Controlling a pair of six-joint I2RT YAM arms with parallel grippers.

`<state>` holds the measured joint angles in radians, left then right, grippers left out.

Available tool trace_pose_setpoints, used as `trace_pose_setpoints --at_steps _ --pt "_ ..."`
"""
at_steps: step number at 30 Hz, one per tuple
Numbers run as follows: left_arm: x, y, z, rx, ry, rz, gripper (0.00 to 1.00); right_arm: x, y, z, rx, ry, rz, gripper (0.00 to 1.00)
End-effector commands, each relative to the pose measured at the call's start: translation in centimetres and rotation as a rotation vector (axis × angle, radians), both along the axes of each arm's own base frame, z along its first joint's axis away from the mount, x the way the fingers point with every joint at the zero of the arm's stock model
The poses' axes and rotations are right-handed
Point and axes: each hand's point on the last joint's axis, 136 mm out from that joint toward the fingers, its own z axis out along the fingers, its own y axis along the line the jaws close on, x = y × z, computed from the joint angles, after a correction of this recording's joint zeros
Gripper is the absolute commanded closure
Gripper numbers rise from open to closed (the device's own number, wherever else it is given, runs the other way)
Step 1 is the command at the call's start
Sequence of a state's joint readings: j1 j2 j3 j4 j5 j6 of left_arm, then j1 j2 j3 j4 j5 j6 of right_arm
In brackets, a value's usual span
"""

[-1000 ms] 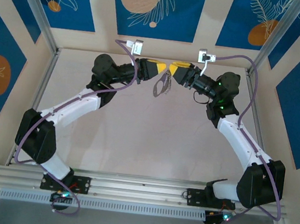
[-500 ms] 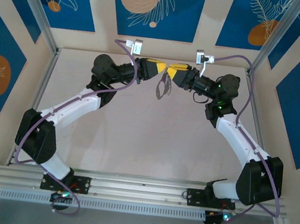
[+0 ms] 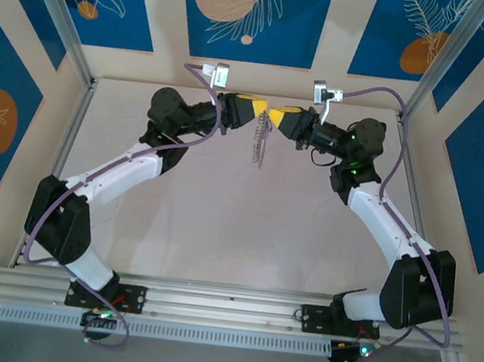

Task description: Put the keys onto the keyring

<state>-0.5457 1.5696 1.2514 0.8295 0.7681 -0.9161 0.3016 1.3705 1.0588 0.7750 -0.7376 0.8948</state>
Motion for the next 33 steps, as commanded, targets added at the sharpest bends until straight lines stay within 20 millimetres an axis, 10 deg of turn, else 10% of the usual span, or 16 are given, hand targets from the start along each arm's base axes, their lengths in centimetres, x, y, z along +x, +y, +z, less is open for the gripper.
trace_pose_setpoints --at_steps 1,11,33 --pt "-0.9 -0.1 1.3 -0.028 -0.048 -0.021 1.0 0.4 0.0 0.5 -0.016 -0.002 -0.008 1.0" --pt "-0.3 0.4 0.2 0.092 -0.081 -0.021 0.66 1.5 -0.7 -0.4 -0.14 0.039 0.052 1.0" --pt "3.8 2.2 -3.8 0.401 -0.106 -0.036 0.47 3.1 0.1 -2.8 -0.259 0.125 0.289 1.0"
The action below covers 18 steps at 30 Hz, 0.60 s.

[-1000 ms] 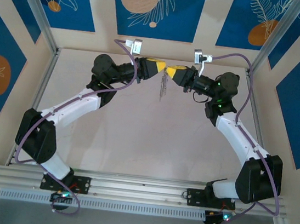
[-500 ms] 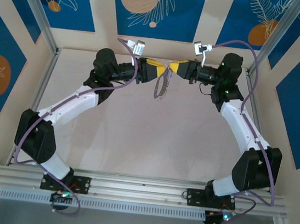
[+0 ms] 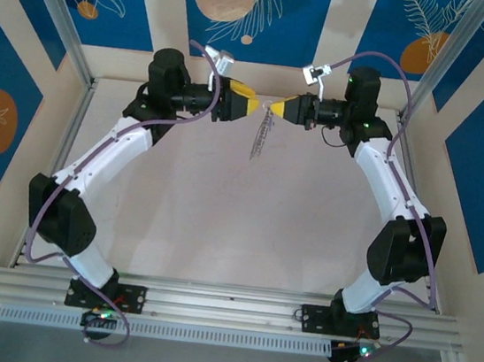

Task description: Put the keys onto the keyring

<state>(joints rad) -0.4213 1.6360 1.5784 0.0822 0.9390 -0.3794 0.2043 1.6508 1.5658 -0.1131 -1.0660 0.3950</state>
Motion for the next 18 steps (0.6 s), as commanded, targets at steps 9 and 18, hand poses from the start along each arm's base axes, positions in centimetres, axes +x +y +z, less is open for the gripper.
trace_pose_setpoints --at_steps 9,18 --pt "0.5 -0.3 -2.1 0.092 0.038 -0.063 0.47 -1.8 1.6 0.4 -0.01 0.006 0.11 1.0" --pt "0.3 -0.6 -2.2 0.079 0.055 -0.096 0.62 -1.7 1.6 0.2 -0.014 0.004 0.104 1.0"
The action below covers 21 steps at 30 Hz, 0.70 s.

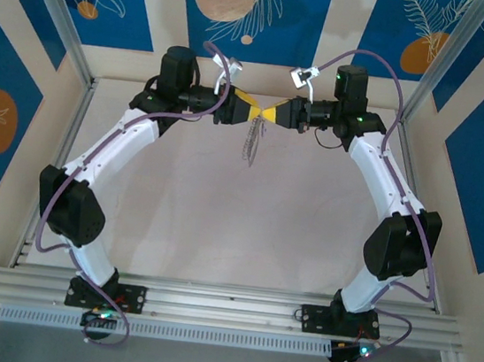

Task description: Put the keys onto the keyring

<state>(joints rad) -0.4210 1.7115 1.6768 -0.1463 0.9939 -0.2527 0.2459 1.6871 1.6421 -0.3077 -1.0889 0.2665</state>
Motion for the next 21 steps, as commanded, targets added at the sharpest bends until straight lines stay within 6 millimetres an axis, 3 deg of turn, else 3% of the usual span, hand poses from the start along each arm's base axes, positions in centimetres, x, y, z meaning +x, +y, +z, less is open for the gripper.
trace_pose_setpoints --at_steps 1,8,17,21 --pt "0.0 0.1 0.7 -0.019 -0.008 -0.035 0.63 -0.5 0.2 0.8 0.013 -0.015 0.032 1.0" --pt "0.2 -0.3 0.6 -0.037 0.012 -0.05 0.71 -0.4 0.2 0.8 0.012 -0.02 0.029 1.0" --pt "0.0 -0.7 1.0 -0.056 0.009 -0.063 0.99 -0.4 0.2 0.6 0.011 -0.018 0.03 1.0" --pt "-0.3 -1.0 1.0 -0.062 0.008 -0.082 1.0 -0.3 0.2 0.7 0.011 -0.02 0.027 1.0"
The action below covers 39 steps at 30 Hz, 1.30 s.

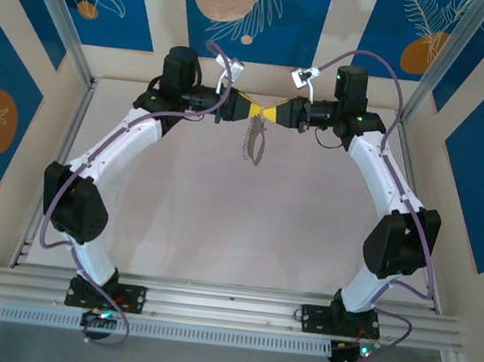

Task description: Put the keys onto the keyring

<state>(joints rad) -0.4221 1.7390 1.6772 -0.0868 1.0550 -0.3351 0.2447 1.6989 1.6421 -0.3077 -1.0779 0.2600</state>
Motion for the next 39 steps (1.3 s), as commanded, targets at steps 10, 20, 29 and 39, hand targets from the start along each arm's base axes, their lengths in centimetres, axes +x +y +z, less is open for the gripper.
trace_pose_setpoints --at_steps 10,20,29,39 --pt "-0.5 -0.3 2.6 -0.14 -0.057 0.017 1.0 -2.0 -2.3 4.4 0.058 -0.115 -0.069 0.56" --pt "-1.3 0.8 6.2 -0.345 -0.048 0.038 1.0 -1.7 -5.6 2.3 0.067 -0.182 -0.469 0.53" --pt "-2.2 1.5 7.9 -0.41 -0.054 0.069 1.0 -2.8 -4.8 0.3 0.067 -0.262 -0.664 0.52" --pt "-3.1 1.3 8.4 -0.417 -0.06 0.059 1.0 -3.8 -2.4 2.3 0.063 -0.375 -0.681 0.51"
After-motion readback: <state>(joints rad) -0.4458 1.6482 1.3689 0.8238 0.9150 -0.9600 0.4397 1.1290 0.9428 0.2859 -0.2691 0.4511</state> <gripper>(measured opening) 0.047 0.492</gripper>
